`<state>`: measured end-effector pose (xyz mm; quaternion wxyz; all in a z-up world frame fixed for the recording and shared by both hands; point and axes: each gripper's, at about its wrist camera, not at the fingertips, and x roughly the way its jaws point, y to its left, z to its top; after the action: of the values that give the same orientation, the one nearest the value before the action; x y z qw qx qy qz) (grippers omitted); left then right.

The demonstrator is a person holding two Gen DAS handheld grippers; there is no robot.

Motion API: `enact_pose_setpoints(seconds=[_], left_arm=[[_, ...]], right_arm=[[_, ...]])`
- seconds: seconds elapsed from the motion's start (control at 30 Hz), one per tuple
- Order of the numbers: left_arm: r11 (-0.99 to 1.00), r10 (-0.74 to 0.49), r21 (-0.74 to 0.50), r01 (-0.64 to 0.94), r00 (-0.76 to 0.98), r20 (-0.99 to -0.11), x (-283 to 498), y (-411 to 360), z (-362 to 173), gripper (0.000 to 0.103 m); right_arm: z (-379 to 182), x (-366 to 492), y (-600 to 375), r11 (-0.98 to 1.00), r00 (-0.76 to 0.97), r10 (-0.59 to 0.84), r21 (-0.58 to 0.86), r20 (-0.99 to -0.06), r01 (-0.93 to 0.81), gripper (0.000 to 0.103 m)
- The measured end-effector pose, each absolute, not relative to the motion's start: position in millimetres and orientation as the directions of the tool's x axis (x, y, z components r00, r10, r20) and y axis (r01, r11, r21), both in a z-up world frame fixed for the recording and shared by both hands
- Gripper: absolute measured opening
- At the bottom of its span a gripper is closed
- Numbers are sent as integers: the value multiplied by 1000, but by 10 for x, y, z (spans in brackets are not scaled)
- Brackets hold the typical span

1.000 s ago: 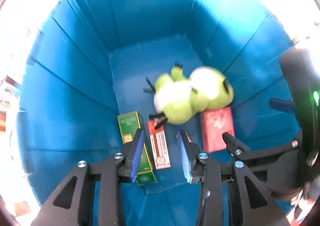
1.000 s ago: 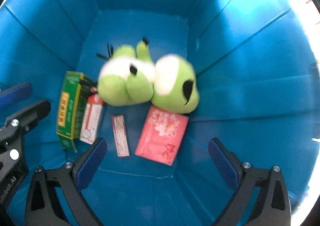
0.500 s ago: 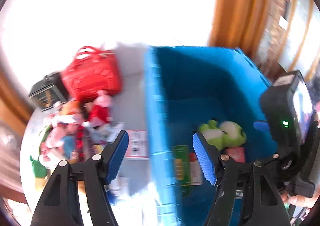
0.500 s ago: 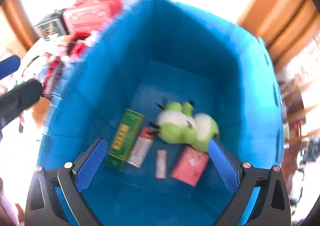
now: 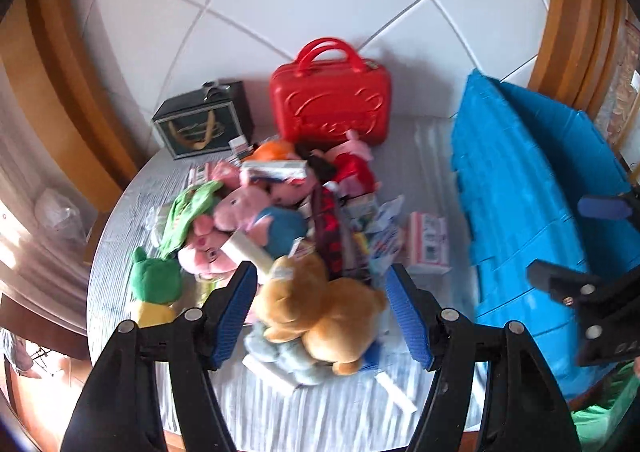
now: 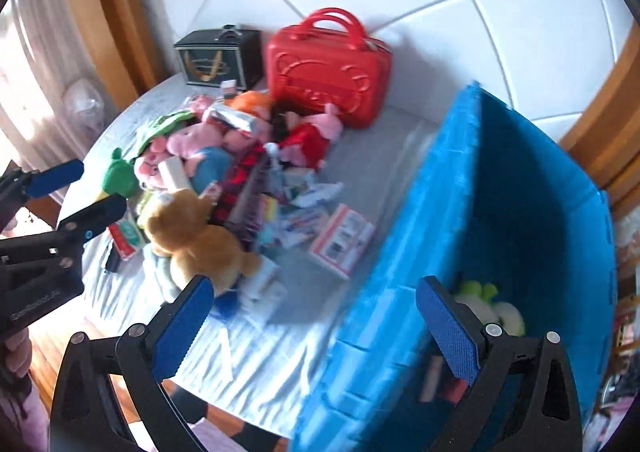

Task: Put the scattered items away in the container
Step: 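Move both tools back over the pile toward the black roll and white roller, then grasp the black wrapped roll with the left tool while the right tool grasps the white paper roller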

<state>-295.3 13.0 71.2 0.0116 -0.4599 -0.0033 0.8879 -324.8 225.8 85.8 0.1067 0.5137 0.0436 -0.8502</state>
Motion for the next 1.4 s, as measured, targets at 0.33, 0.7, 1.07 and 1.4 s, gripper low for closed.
enact_pose_setpoints(seconds=[0.33,0.7,1.07,1.4], left_arm=[[-998,-5,36,-55,-487,-873,-2779,-1147,-540,66],[-999,7,-27,43,-403,-915,-2427,-1711,-1744,66],[-998,-5,-17,64,-329,-944,-2390,-1936,-2222,66],[-996,54,-30,-87,-283,-957,-2573,-2176,-2501,66]], right_arm=[[-114,-3154,964,-980,-372,-171,117,-912,162,103],[-1374,-2883,106,-983,-244,-169,144,-955,114,103],[-1804,-2783,-263,-965,-193,-251,229,-949,129,73],[-1955,-2859,-709,-989,-231,-139,122,-963,87,59]])
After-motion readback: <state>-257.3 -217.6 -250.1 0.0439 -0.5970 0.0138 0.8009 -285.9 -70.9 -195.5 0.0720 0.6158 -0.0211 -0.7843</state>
